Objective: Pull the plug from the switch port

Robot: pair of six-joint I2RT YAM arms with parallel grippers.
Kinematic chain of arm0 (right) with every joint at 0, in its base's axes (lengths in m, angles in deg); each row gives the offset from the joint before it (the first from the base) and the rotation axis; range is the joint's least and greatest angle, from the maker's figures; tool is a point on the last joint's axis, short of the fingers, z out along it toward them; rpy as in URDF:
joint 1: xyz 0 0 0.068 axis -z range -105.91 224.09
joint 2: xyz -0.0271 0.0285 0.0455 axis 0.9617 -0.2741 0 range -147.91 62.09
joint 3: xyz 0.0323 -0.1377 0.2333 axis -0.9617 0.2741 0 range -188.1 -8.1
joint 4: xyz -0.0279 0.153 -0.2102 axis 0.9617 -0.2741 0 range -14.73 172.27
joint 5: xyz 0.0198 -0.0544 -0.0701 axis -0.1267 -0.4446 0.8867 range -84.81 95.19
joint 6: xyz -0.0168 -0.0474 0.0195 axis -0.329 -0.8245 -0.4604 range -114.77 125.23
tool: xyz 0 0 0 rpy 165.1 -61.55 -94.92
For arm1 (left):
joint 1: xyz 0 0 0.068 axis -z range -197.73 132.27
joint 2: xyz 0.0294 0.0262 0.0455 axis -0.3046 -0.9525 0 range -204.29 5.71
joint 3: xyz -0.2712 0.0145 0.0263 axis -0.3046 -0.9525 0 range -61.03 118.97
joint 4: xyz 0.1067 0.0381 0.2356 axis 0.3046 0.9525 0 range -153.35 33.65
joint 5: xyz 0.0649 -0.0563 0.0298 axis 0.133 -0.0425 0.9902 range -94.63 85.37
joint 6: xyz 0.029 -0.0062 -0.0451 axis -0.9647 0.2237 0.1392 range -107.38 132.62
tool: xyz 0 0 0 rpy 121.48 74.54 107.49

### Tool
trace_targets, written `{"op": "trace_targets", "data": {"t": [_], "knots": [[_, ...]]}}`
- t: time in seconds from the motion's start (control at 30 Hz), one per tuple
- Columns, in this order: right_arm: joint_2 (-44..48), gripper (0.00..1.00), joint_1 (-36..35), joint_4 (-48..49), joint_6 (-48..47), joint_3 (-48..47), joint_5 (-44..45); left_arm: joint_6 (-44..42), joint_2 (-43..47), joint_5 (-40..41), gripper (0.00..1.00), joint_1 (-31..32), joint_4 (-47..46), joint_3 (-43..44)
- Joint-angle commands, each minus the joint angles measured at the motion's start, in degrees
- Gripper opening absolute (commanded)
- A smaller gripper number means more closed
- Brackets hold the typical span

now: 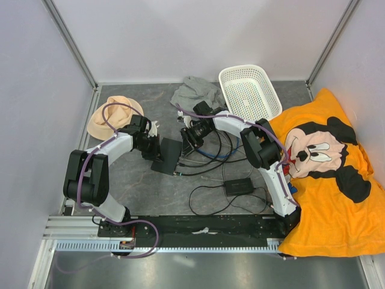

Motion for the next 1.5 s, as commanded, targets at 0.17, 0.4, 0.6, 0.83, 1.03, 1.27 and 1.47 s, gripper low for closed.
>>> {"op": "trace_targets", "data": {"t": [0.17, 0.4, 0.6, 0.83, 1.03, 1.27, 1.47], "knots": [[-3.45, 0.56, -0.87, 5.08, 4.29, -0.27, -0.96, -0.43, 0.41, 1.63, 0.02, 0.27, -1.13, -1.38], [-3.8, 0.54, -1.22, 4.91, 4.03, -0.8, 0.35, -0.52, 0.41, 1.81, 0.01, 0.18, -1.48, -1.47], [-3.28, 0.5, -1.84, 3.59, 2.18, -0.54, 1.76, -0.43, -0.38, 1.45, 0.02, 0.27, -1.92, -0.59], [-2.93, 0.45, -2.8, 2.62, 1.74, -0.63, 7.47, -0.61, 0.05, 1.37, 0.01, 0.27, -2.18, -1.03], [-2.84, 0.37, -3.42, 2.18, 1.83, -0.8, 10.82, -0.69, 0.49, 1.37, 0.02, 0.09, -2.36, -1.38], [-2.75, 0.31, -3.51, 2.01, -0.28, -0.63, 11.61, -0.96, 0.23, 1.28, 0.02, 0.01, -2.36, -0.94], [-3.98, 0.35, -3.16, 1.22, -2.13, -1.42, 6.95, -1.4, 0.49, 1.45, 0.02, -0.08, -2.45, -1.29]]}}
